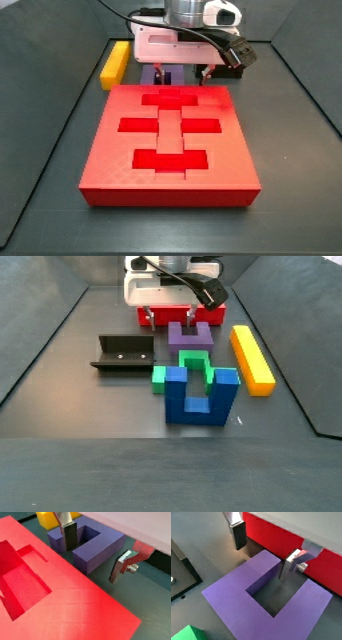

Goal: Pick up the purple object. Move up. Place the purple object on the fixture. Regrasp the purple object. Move to above the board. Insert the purple object.
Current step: Pick up the purple object.

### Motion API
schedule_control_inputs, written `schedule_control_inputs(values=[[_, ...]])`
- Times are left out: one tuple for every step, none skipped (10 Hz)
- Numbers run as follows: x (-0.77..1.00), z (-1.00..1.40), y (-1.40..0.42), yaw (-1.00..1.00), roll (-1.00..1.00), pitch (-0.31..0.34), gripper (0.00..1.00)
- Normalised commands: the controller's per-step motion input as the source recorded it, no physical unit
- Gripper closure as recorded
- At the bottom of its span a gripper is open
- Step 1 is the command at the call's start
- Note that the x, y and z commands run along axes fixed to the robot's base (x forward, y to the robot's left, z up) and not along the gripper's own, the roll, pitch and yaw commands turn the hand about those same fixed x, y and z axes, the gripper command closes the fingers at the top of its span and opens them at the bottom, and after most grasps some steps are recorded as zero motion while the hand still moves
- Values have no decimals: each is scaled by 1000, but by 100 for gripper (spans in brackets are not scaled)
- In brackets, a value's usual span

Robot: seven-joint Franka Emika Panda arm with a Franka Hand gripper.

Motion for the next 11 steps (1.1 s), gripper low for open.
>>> schedule_control_inputs(values=[[-200, 0, 80, -149, 0, 0, 0], [-217, 0, 60, -169, 0, 0, 0], [-166, 0, 43, -151, 0, 0, 0], [0, -46, 0, 0, 0, 0, 0], [0, -229, 0, 0, 14, 0, 0], [11, -120, 0, 0, 1, 14, 0], [0, 0, 0, 0, 0, 0, 0], [0, 0, 0, 0, 0, 0, 100], [0, 0, 0, 0, 0, 0, 100], [0, 0, 0, 0, 0, 0, 100], [0, 0, 0, 0, 0, 0, 100]])
